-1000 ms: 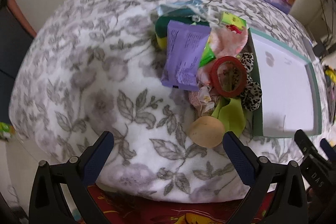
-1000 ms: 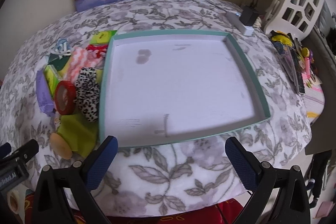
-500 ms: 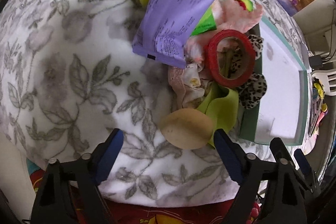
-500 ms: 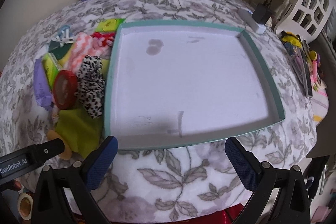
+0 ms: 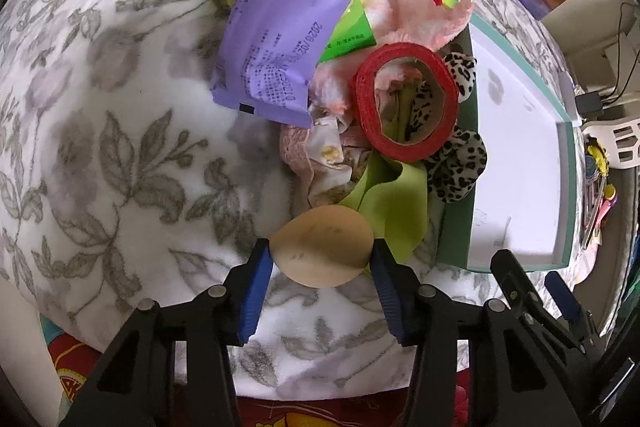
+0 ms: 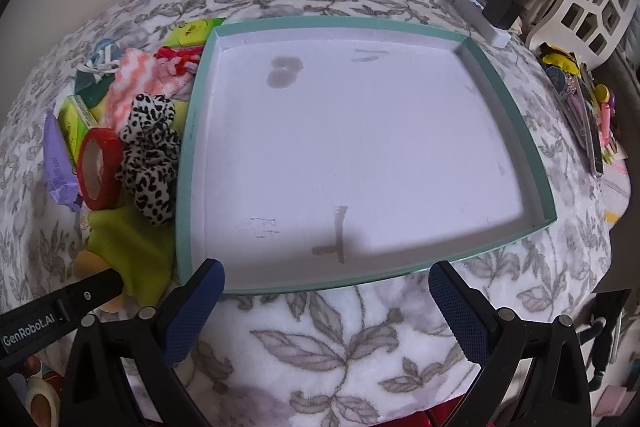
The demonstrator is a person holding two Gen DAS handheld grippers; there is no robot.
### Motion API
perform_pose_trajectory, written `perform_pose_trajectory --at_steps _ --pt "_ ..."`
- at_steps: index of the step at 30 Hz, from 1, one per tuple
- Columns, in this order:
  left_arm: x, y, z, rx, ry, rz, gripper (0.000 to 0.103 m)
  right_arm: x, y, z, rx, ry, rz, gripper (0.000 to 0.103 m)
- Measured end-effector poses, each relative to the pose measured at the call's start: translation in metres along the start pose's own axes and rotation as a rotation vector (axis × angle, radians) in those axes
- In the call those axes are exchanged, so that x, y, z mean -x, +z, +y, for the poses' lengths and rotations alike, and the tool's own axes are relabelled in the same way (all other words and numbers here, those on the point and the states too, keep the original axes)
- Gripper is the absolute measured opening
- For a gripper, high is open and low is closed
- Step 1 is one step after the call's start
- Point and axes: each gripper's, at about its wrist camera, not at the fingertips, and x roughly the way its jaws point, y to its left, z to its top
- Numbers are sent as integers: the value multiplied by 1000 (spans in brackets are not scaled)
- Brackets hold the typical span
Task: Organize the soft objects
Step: 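Lift the tan sponge with the left gripper while the right gripper grasps the red tape roll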
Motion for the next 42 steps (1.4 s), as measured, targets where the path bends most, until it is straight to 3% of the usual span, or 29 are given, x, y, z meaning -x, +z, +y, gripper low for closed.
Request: perform_pose_trajectory --at_steps 9,17,27,29,31,33,37,42 --pt "27 0 12 44 -9 -77 51 17 5 7 3 17 -53 103" --pt "68 16 44 185 53 -167 51 41 28 29 29 127 -157 103" --pt "101 39 66 314 77 -263 51 42 46 80 194 163 -190 103" --pt "101 42 68 317 127 -287 51 39 46 93 247 168 -187 101" --pt "96 42 74 312 189 -282 51 36 45 105 301 176 -181 95" --pt "90 44 85 331 202 -258 51 32 43 116 352 179 -175 86" --pt "81 48 99 336 235 -239 51 27 41 133 414 177 -167 83" --pt "64 54 104 337 211 -186 51 10 37 146 447 166 -126 77"
